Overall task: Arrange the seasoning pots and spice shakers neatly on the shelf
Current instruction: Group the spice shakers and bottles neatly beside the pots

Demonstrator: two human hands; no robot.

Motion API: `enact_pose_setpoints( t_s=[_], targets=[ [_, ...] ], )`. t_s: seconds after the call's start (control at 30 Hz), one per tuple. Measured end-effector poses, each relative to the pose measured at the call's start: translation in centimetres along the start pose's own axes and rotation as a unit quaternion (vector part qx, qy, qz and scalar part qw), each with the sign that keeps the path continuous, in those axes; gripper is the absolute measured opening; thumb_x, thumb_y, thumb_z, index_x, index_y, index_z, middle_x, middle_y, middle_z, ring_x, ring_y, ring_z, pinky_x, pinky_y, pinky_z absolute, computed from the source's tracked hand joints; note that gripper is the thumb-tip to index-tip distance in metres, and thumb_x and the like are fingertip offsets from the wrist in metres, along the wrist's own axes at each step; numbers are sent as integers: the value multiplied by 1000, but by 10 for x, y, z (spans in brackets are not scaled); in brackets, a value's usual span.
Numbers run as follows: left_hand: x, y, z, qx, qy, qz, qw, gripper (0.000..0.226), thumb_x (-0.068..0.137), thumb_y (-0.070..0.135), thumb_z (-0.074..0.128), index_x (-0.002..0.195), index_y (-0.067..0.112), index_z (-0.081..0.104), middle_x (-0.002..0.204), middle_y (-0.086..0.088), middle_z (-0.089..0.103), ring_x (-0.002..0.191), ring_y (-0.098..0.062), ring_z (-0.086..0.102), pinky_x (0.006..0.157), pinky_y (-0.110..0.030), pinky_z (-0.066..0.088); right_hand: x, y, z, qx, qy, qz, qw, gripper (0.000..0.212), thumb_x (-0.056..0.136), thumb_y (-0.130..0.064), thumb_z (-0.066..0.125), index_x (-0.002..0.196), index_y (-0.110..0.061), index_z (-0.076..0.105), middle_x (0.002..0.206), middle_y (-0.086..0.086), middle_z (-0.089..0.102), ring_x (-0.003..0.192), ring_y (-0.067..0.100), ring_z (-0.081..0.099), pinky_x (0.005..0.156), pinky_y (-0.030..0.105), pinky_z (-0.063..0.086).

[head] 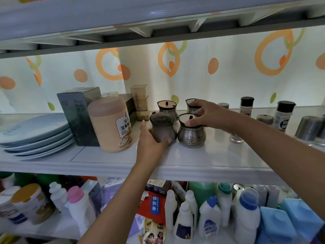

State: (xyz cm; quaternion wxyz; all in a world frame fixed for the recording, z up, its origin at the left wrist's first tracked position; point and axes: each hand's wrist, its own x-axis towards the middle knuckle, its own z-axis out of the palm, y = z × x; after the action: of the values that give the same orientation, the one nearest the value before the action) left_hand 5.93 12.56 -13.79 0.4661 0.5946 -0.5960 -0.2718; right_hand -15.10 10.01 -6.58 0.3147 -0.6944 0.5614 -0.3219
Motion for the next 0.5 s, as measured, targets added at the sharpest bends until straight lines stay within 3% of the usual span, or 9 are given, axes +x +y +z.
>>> enact_pose_setpoints(
  t_s=[0.1,0.17,0.2,0.27,0.33,0.4,0.5],
  targets=[
    [-5,10,-5,7,20,23,1000,100,81,41,73,154,23,7,157,-4,30,142,-22,34,111,-39,31,0,-8,-9,-11,6,-8,1000,80,75,-39,81,143,-25,40,119,4,61,110,18,59,85,29,45],
    [-2,31,-14,-24,60,65,996,77,90,41,60,152,21,20,151,-1,40,137,-18,40,111,-37,35,10,-21,-19,-22,38,-22,999,75,76,-42,80,140,-23,45,118,4,63,106,16,61,75,25,45],
    [6,45,-19,-44,70,75,994,62,94,40,54,147,17,33,141,1,51,128,-18,48,106,-36,41,19,-28,-24,-33,49,-27,998,72,76,-41,80,138,-21,48,118,4,63,105,16,62,73,25,46],
    [38,73,-28,-100,45,33,993,31,98,35,45,113,10,57,106,0,63,101,-18,56,78,-29,45,42,-45,-29,-62,53,-29,996,70,76,-41,81,135,-18,51,118,6,63,100,18,63,77,30,51],
    [77,93,-33,-176,0,-62,983,30,98,36,41,94,10,56,95,-5,62,87,-19,54,64,-28,37,69,-58,-26,-88,39,-26,995,71,74,-37,83,134,-12,53,119,9,63,98,19,65,89,37,54],
    [106,97,-31,-182,-38,-124,975,38,99,40,37,104,7,56,104,-11,66,86,-21,55,64,-28,38,94,-66,-18,-128,22,-21,991,71,75,-33,83,133,-7,54,124,12,62,106,23,63,97,40,50],
    [124,90,-28,-148,-63,-135,978,43,100,39,34,114,5,56,112,-18,64,70,-18,53,64,-23,39,128,-73,-4,-196,-3,-26,980,69,77,-34,81,133,-4,54,133,11,58,120,26,55,101,37,45]
  ],
)
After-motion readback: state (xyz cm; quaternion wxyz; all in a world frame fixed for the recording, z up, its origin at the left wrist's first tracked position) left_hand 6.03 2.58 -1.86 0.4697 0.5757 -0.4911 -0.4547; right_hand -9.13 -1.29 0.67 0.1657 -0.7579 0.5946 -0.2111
